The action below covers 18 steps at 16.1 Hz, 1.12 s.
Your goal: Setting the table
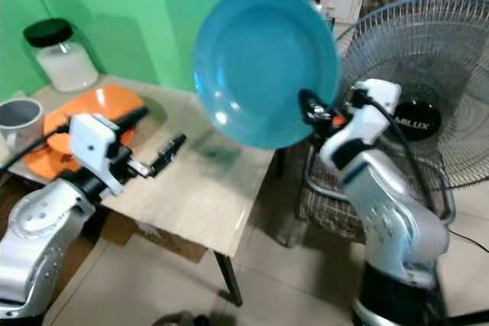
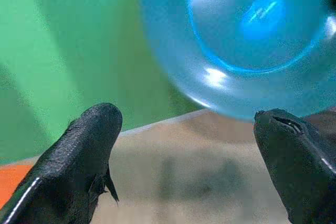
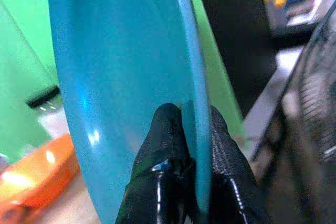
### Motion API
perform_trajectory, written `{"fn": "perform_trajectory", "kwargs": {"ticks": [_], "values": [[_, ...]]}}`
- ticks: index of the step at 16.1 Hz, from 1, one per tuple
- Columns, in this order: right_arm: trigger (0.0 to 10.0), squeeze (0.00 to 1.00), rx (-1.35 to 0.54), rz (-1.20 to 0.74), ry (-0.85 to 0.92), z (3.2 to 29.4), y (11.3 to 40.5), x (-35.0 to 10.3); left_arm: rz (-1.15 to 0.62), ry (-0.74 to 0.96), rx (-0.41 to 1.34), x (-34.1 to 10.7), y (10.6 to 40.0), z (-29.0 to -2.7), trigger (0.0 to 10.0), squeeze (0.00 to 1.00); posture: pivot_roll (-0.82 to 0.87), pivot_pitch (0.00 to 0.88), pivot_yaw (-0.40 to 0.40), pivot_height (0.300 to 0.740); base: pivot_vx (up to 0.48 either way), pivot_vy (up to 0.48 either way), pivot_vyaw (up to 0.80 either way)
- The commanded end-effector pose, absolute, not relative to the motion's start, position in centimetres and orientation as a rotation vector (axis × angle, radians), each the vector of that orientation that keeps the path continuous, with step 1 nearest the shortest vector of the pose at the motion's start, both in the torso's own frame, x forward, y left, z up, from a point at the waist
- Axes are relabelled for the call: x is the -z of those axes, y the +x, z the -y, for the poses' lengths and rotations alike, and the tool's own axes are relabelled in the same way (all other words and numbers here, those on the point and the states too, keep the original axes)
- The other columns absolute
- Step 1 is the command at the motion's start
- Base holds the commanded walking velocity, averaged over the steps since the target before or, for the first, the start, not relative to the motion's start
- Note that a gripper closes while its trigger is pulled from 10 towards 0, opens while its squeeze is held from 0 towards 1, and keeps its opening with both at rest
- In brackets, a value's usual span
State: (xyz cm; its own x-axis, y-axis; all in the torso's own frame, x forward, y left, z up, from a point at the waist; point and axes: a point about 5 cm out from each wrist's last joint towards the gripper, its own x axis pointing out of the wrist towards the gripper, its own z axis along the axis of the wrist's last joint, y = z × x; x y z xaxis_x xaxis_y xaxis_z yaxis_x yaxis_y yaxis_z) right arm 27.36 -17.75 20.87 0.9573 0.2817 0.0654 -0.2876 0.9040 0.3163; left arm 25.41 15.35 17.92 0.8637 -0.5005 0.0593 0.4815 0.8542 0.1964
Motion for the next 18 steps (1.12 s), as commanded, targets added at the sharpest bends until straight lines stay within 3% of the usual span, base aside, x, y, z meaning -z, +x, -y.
{"fn": "perform_trajectory", "kwargs": {"ticks": [1, 4, 9, 12, 13, 18], "values": [[10.0, 0.0, -0.271, 0.084, 0.284, 17.6, 26.9, -21.9, 0.079, 0.217, 0.476, -17.6, 25.6, -15.8, 10.0, 0.0, 0.07, 0.0, 0.068, 0.74, 0.0, 0.0, 0.0], [10.0, 0.0, -0.11, 0.15, 0.175, 18.5, 24.9, -21.6, 0.04, 0.24, 0.394, -16.9, 26.7, -15.1, 10.0, 0.0, 0.05, 0.0, 0.085, 0.74, 0.0, 0.0, -0.71], [10.0, 0.0, -0.035, 0.182, 0.167, 18.2, 23.9, -20.9, 0.195, 0.156, 0.168, -18.0, 27.2, -14.9, 10.0, 0.0, 0.06, 0.0, 0.068, 0.74, 0.0, 0.0, -0.78], [10.0, 0.0, -0.026, 0.18, 0.179, 17.7, 23.9, -20.5, 0.183, 0.164, 0.173, -18.0, 27.2, -15.0, 10.0, 0.0, 0.06, 0.0, 0.061, 0.74, 0.0, 0.0, -0.78], [10.0, 0.0, -0.006, 0.192, 0.145, 17.4, 24.0, -20.5, 0.121, 0.129, 0.308, -17.3, 26.8, -14.5, 10.0, 0.0, 0.05, 0.0, 0.058, 0.74, 0.0, 0.0, -0.78], [10.0, 0.0, -0.08, 0.142, 0.136, 17.0, 24.6, -19.8, 0.115, 0.163, 0.216, -16.6, 26.5, -15.2, 10.0, 0.0, 0.09, 0.0, 0.016, 0.74, 0.0, 0.0, -0.79]]}}
